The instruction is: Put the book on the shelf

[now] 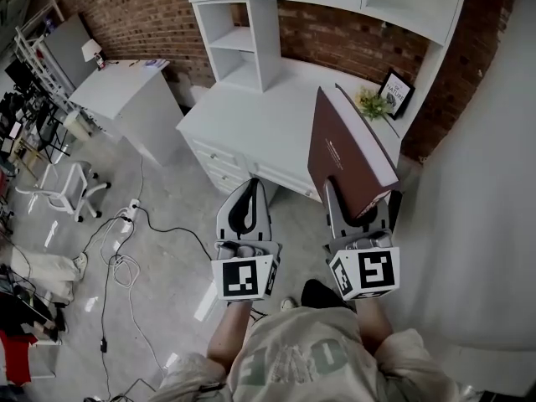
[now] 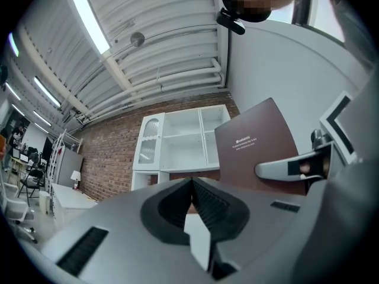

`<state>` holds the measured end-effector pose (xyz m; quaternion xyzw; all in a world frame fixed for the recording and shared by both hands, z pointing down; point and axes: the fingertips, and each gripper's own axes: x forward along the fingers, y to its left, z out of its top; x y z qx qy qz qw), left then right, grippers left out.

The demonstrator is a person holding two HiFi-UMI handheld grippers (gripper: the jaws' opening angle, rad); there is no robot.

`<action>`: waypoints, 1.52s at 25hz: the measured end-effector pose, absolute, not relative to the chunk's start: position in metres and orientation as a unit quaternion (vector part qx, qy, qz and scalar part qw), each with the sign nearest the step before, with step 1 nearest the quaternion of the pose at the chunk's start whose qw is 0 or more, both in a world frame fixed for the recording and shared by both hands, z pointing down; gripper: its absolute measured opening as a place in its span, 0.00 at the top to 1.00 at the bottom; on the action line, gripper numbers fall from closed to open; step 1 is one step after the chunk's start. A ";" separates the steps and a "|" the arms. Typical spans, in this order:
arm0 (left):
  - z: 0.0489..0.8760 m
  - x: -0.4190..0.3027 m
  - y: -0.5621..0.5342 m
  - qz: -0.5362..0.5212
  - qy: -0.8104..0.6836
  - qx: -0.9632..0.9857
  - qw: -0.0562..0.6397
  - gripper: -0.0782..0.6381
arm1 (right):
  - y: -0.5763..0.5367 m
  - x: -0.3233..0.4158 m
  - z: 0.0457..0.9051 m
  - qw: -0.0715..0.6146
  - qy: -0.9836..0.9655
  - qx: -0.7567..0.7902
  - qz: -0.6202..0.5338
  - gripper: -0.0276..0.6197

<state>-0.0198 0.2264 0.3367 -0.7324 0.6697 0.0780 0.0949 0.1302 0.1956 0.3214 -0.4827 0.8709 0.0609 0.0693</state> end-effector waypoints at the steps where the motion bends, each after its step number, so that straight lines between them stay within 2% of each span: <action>1: 0.335 -0.022 0.220 0.078 0.669 -0.733 0.095 0.87 | 0.188 0.128 0.320 0.069 0.870 -0.485 0.062 0.72; 9: 0.335 -0.031 0.149 0.083 0.644 -0.755 0.097 0.87 | 0.112 0.101 0.327 0.061 0.867 -0.490 0.070 0.72; 15: 0.343 -0.059 0.054 0.076 0.657 -0.744 0.092 0.87 | 0.015 0.072 0.335 0.068 0.879 -0.470 0.055 0.72; 24: 0.305 -0.091 -0.092 0.110 0.664 -0.731 0.116 0.87 | -0.126 0.040 0.316 0.071 0.887 -0.452 0.059 0.72; 38: 0.309 -0.132 -0.203 0.109 0.636 -0.758 0.092 0.87 | -0.225 0.009 0.312 0.065 0.861 -0.501 0.052 0.72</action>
